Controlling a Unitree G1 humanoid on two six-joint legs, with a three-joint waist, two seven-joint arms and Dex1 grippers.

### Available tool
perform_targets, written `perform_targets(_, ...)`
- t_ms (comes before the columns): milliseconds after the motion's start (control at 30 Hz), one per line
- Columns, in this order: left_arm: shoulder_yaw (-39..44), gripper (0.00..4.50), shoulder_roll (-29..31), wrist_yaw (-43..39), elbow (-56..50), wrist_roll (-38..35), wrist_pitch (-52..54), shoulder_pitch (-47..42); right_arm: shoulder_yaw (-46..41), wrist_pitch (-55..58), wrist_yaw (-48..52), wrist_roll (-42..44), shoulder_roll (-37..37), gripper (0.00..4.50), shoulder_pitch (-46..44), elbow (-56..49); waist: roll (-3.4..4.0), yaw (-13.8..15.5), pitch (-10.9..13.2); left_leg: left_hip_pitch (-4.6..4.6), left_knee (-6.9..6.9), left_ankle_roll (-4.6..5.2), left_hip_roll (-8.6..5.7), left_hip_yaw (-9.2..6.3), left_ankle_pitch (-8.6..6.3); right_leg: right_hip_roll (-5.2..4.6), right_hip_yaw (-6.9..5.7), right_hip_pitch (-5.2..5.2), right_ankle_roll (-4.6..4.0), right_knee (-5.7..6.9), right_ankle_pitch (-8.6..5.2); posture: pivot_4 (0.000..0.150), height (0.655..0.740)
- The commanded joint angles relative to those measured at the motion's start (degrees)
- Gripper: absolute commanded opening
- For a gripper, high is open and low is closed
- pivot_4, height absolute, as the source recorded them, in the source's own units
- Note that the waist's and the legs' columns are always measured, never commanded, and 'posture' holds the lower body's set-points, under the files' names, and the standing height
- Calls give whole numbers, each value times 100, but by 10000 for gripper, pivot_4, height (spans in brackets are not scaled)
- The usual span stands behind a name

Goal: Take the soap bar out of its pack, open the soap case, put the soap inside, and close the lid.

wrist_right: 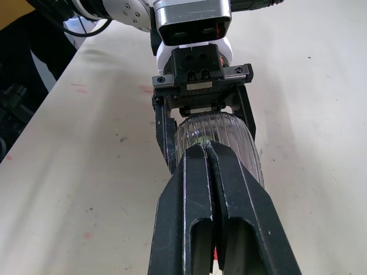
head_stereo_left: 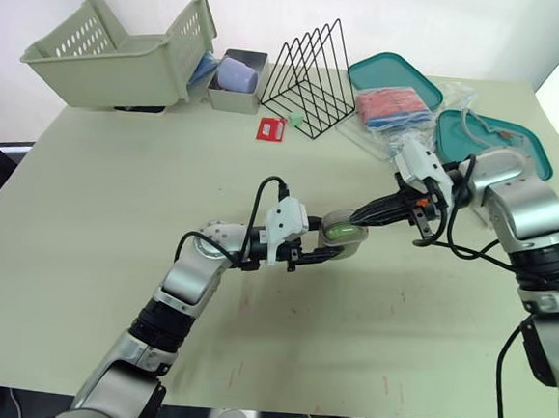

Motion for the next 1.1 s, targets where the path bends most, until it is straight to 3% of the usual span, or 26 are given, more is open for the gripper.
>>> perform_targets(33, 65, 19964, -22, 4, -227, -52, -97, -67, 199, -31, -158, -257, 72, 498, 95, 94, 0, -4, 0, 0, 0, 0, 0, 0, 0, 0, 0, 0, 0, 0, 0, 1500, 7400)
perform_targets(133, 64, 19964, -15, 3, -227, -57, -96, -47, 61, -147, -203, -207, 119, 498, 76, 197, 0, -7, 0, 0, 0, 0, 0, 0, 0, 0, 0, 0, 0, 1, 0, 1500, 7400)
perform_targets(267, 94, 19964, 31, -12, -271, -106, -20, -8, -449, -1572, -1088, -600, 255, 498, 222, 834, -4, 8, -1, 0, 1, 0, 0, 1, 0, -1, 0, 1, 0, 2, 0, 1500, 7400)
perform_targets(533, 100, 19964, 82, -80, -248, -134, -20, -26, -1046, -819, -932, 57, 156, 498, 139, 1084, -1, 13, 2, -5, 0, -1, 0, 4, 1, -2, 3, -4, 0, -1, 0, 1500, 7400)
perform_targets(867, 170, 19964, 25, -115, -315, -376, 230, 14, -1787, -1374, -244, 644, -370, 44624, 1550, 597, -1, 111, 3, -9, 1, 0, -1, 5, 0, -2, 4, -3, 0, -6, 0, 1500, 7400)
perform_targets(1033, 274, 19964, 27, -211, -429, -751, 722, -50, -1925, -2017, 190, 730, -520, 44624, 2110, 615, -1, 91, 3, -1, 1, 0, 0, 7, 0, 3, 10, -1, 1, -1, 0, 1500, 7400)
perform_targets(1100, 404, 19964, 23, -262, -631, -1280, 1447, -77, -1907, -2396, 297, 845, -601, 44624, 2414, 554, -1, 98, 3, -1, 1, 0, 0, 8, 0, 3, 10, -1, 1, -2, 0, 1500, 7400)
